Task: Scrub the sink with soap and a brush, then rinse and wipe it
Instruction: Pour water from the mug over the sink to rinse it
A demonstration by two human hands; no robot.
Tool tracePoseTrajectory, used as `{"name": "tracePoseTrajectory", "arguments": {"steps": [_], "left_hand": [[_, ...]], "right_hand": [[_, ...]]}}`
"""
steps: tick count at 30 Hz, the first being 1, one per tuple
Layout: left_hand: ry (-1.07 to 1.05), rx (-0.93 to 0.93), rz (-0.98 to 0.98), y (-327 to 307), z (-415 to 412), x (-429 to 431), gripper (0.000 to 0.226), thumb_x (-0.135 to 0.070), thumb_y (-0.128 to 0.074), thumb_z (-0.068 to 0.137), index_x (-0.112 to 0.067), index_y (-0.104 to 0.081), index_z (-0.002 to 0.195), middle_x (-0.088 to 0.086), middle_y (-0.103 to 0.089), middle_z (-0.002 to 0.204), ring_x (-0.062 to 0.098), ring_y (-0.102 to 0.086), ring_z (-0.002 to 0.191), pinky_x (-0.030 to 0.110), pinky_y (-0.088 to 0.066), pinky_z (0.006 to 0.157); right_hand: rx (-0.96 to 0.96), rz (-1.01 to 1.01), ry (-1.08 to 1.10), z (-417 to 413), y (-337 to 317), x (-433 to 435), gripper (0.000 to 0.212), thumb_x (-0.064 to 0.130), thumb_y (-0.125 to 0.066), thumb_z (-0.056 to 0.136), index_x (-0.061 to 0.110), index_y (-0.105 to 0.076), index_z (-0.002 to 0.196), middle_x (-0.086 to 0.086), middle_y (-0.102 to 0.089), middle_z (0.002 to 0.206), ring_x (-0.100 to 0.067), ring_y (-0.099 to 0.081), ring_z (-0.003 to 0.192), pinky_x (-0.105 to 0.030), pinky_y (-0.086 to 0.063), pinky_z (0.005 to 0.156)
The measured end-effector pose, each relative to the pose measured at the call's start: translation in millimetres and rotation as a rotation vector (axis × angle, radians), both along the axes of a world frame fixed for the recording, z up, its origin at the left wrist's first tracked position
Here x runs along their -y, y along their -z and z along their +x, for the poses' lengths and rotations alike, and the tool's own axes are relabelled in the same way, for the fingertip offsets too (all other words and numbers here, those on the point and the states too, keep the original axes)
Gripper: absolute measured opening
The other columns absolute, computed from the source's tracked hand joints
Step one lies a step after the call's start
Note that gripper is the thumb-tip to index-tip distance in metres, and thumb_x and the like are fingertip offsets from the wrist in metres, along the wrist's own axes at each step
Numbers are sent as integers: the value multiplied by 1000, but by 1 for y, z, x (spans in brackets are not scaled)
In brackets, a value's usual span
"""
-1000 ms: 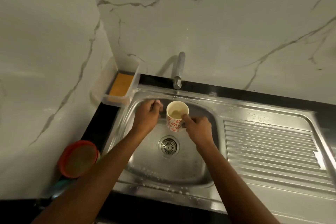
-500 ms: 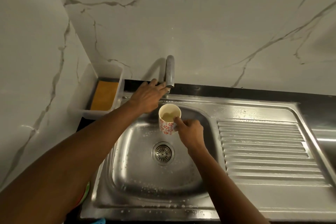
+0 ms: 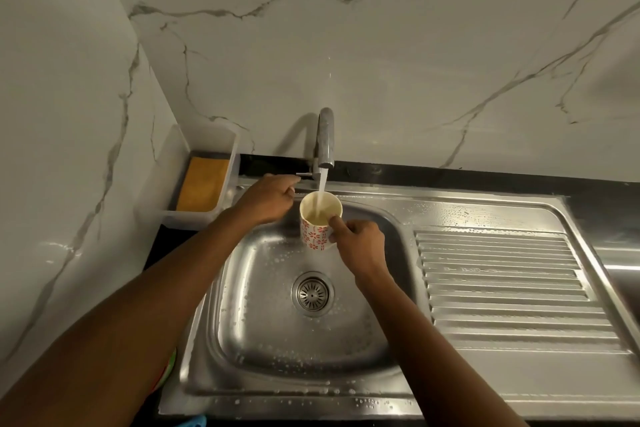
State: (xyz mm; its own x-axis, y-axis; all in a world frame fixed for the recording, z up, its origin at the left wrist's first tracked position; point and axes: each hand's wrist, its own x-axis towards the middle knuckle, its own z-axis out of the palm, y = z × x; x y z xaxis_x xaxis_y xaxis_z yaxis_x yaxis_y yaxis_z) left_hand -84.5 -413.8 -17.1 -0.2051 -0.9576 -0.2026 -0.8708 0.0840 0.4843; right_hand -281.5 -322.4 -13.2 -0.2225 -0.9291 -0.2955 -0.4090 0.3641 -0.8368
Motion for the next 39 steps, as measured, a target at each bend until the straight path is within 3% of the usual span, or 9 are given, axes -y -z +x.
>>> {"name": "tracePoseTrajectory", "arguments": {"steps": [3,9,12,15,18,22,30,34,39], "left_hand": [[-167,-192,-86,-8,3,-26,36,-23,-45,112,-13,-65,140,10,-70,136,26,-64,123,36,-48,101],[-312,-413,-169,-16,-1,-70,29,-24,-51,110,-12,-74,123,4,-76,118,18,-69,109,15,-44,82],[-359,-470,-206,-21,-6,-83,29,-25,-53,110,-13,-75,123,0,-76,118,13,-68,108,11,-44,83],[-379,-515,-219,-26,-12,-90,28,-26,-53,110,-16,-76,121,-2,-77,116,12,-69,108,19,-50,88],[-385,-542,-217,-30,-15,-96,28,-25,-53,110,-15,-76,122,-2,-77,118,12,-69,110,24,-53,93],[-390,-532,-213,-34,-16,-101,26,-24,-54,109,-16,-76,120,-3,-77,116,10,-69,107,16,-48,85],[-421,-549,-203,-32,-17,-113,26,-28,-55,109,-18,-75,122,-4,-77,115,8,-69,106,13,-46,82],[-413,-563,-216,-31,-18,-116,24,-27,-56,108,-17,-76,118,-4,-77,111,7,-69,102,19,-52,85],[-410,-550,-212,-30,-20,-119,23,-23,-55,109,-18,-76,119,-5,-76,113,4,-66,101,9,-45,81]], "right_hand": [[16,-14,-12,-2,0,-1,50,42,-64,97,-4,-75,80,-15,-74,79,-18,-60,64,-32,-47,64],[16,-30,-33,-5,-4,1,52,44,-64,97,-4,-75,82,-18,-74,82,-19,-58,65,-31,-46,65],[19,-46,-30,-6,-7,1,51,44,-65,97,-4,-75,84,-17,-75,82,-19,-60,67,-30,-48,65],[13,-48,-29,-6,-8,1,49,43,-65,97,-3,-75,86,-17,-75,84,-20,-61,67,-30,-50,66],[0,-38,-30,-6,-8,2,50,46,-65,95,-1,-76,85,-16,-76,84,-34,-70,73,-42,-60,73],[-6,-43,-28,-4,-12,2,51,48,-66,94,-1,-76,84,-14,-76,82,-37,-72,86,-50,-60,82],[13,-42,-15,-3,-18,5,45,46,-66,97,5,-79,83,-8,-77,79,-30,-75,83,-45,-62,83],[10,-47,-7,-4,-19,6,45,46,-66,96,4,-78,83,-10,-77,81,-31,-74,85,-48,-62,84],[8,-48,-14,-4,-22,5,42,43,-65,98,7,-79,81,-7,-77,79,-25,-75,81,-43,-62,81]]}}
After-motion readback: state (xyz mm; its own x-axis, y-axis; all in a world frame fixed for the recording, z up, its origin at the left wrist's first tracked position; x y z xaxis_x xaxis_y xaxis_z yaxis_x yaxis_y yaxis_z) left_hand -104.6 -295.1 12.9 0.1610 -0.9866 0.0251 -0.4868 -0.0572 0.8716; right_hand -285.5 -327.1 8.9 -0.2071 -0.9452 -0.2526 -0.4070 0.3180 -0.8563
